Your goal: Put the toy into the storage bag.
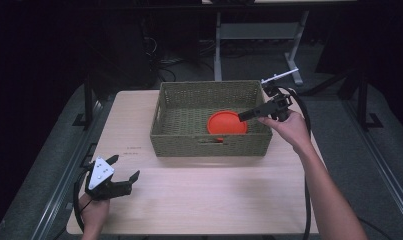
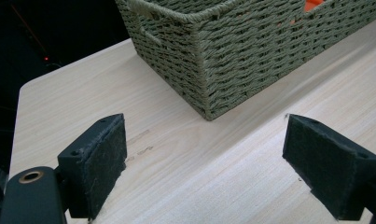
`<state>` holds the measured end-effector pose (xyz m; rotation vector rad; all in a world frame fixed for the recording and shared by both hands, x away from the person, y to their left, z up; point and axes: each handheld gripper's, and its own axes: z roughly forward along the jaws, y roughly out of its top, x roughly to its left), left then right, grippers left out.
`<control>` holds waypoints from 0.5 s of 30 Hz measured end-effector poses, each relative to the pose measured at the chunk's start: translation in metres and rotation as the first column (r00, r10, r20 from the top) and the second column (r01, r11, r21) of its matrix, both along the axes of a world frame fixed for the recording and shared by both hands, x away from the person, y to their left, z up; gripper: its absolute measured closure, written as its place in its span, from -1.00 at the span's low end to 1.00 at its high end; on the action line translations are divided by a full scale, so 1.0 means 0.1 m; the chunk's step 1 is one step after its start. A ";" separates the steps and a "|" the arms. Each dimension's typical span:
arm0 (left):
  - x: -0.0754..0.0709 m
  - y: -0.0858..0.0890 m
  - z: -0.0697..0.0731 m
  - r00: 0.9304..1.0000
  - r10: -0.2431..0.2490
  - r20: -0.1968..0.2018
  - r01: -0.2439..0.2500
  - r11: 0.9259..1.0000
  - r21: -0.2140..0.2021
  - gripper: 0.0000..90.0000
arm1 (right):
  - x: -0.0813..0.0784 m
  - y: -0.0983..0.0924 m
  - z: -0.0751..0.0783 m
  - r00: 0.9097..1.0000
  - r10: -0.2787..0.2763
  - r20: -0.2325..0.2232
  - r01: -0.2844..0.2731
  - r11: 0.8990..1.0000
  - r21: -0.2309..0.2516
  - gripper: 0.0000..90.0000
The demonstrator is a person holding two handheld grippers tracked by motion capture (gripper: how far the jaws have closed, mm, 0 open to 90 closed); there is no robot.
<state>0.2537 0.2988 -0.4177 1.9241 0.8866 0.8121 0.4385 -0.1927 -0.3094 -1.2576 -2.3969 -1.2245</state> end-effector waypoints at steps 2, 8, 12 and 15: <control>0.00 0.00 0.00 1.000 0.000 -0.001 0.000 1.000 0.002 -0.71 | -0.02 -0.01 0.00 1.000 0.008 0.005 -0.008 1.000 -0.001 -0.42; 0.00 0.00 0.00 1.000 0.000 -0.001 0.000 1.000 0.002 -0.71 | -0.10 -0.04 0.00 1.000 0.017 0.006 -0.017 1.000 0.011 -0.43; 0.00 0.00 0.00 1.000 0.001 0.001 -0.001 1.000 0.005 -0.71 | -0.14 -0.05 0.00 1.000 0.022 0.009 -0.022 1.000 0.013 -0.43; 0.00 0.00 0.01 1.000 0.001 -0.001 -0.001 1.000 0.007 -0.71 | -0.17 -0.06 -0.01 1.000 0.029 0.011 -0.029 0.999 0.014 -0.44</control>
